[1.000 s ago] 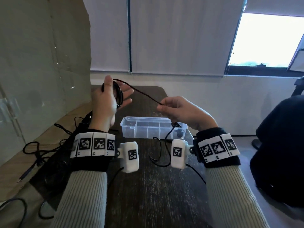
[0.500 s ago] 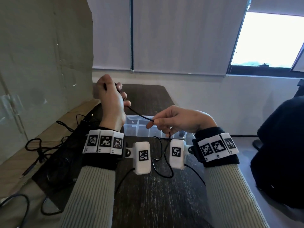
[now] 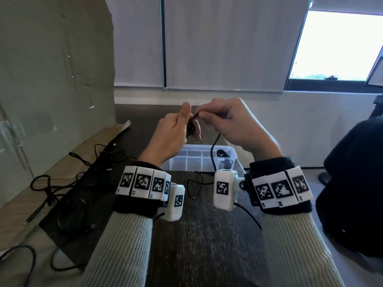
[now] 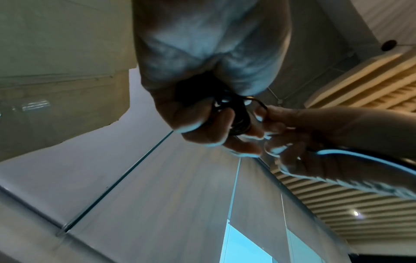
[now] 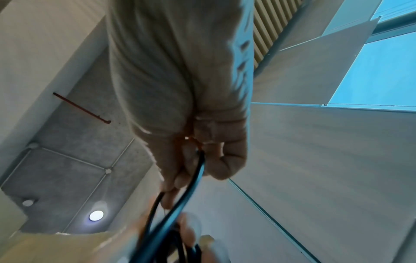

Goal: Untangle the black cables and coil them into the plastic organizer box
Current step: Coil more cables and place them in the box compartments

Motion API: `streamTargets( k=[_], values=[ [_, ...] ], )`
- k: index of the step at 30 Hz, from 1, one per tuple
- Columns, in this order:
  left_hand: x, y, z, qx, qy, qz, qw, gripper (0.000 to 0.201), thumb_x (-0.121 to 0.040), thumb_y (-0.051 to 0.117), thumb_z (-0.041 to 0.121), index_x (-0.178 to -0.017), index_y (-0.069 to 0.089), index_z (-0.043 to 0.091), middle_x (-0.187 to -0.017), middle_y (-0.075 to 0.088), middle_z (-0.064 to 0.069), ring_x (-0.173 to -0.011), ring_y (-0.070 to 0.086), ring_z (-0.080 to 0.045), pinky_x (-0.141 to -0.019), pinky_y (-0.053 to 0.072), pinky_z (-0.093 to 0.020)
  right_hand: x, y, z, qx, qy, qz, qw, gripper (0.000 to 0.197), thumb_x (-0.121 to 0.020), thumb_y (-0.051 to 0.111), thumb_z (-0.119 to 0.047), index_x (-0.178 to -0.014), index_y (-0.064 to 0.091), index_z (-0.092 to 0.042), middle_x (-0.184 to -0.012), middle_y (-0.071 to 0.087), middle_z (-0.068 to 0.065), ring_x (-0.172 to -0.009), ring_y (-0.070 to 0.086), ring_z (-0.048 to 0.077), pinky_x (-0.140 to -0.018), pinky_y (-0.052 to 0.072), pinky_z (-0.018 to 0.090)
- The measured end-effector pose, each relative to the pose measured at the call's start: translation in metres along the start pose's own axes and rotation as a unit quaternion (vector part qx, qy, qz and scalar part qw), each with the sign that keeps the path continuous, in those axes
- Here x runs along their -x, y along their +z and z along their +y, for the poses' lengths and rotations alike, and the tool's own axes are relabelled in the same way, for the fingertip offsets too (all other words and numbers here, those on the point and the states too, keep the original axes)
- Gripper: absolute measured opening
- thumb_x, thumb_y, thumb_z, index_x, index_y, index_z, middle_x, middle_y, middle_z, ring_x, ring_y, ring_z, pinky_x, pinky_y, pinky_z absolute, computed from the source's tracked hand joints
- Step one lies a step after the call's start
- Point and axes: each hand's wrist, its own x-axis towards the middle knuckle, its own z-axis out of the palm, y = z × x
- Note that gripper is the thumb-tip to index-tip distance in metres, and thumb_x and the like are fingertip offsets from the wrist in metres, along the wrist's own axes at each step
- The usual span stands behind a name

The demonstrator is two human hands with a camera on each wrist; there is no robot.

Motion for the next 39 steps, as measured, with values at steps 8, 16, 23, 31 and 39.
streamTargets(
  k=[8,16,23,31,39],
  values=[
    [0.003,-0.001,0.008,0.07,-0.024,-0.071,0.995,0.038,-0.092,0.057,0.036,-0.093,0.066,-0.001,-0.057,0.054,0.004,-0.047,0.042,-0.009,-0.046,0.034,-0.019,0.002,-0.004,0.011,-0.103,0.053,0.068,0.991,0.007,-0.086,0.071,-0.009,-0.082,0.07,-0.015,-0.062,0.068,-0.013,-0.054,0.059,-0.002,-0.058,0.047,0.014],
    [0.0,-0.003,0.007,0.119,-0.047,0.102,0.987,0.038,-0.095,0.053,0.04,-0.078,0.062,0.008,-0.06,0.067,-0.002,-0.051,0.061,-0.016,-0.046,0.046,-0.026,0.001,0.009,0.01,-0.156,0.167,-0.043,0.973,0.014,-0.093,0.062,-0.015,-0.103,0.052,-0.011,-0.08,0.065,0.008,-0.07,0.068,0.023,-0.072,0.058,0.046],
    [-0.006,-0.008,0.004,0.241,-0.094,0.213,0.942,0.038,-0.098,0.044,0.043,-0.09,0.061,0.01,-0.092,0.074,-0.012,-0.08,0.074,-0.027,-0.067,0.059,-0.039,0.003,0.02,0.014,-0.133,0.16,-0.125,0.97,0.007,-0.095,0.059,-0.018,-0.097,0.059,-0.012,-0.064,0.056,-0.002,-0.049,0.047,0.009,-0.052,0.044,0.025],
    [-0.008,-0.014,0.01,0.455,-0.083,0.151,0.873,0.036,-0.101,0.03,0.043,-0.094,0.052,0.016,-0.068,0.057,0.004,-0.072,0.068,-0.015,-0.071,0.059,-0.048,0.005,0.035,0.024,-0.029,0.157,-0.181,0.97,0.029,-0.096,0.055,-0.037,-0.093,0.077,-0.019,-0.046,0.037,-0.011,-0.043,0.032,0.005,-0.05,0.034,0.013],
    [-0.007,-0.016,-0.012,0.096,-0.005,0.26,0.961,0.03,-0.101,0.035,0.044,-0.083,0.048,0.022,-0.064,0.045,0.009,-0.047,0.037,-0.001,-0.045,0.033,-0.02,0.01,0.01,0.01,-0.042,0.12,-0.247,0.961,0.021,-0.097,0.056,-0.024,-0.102,0.072,-0.012,-0.071,0.057,-0.004,-0.073,0.052,0.019,-0.081,0.052,0.044]
  ],
)
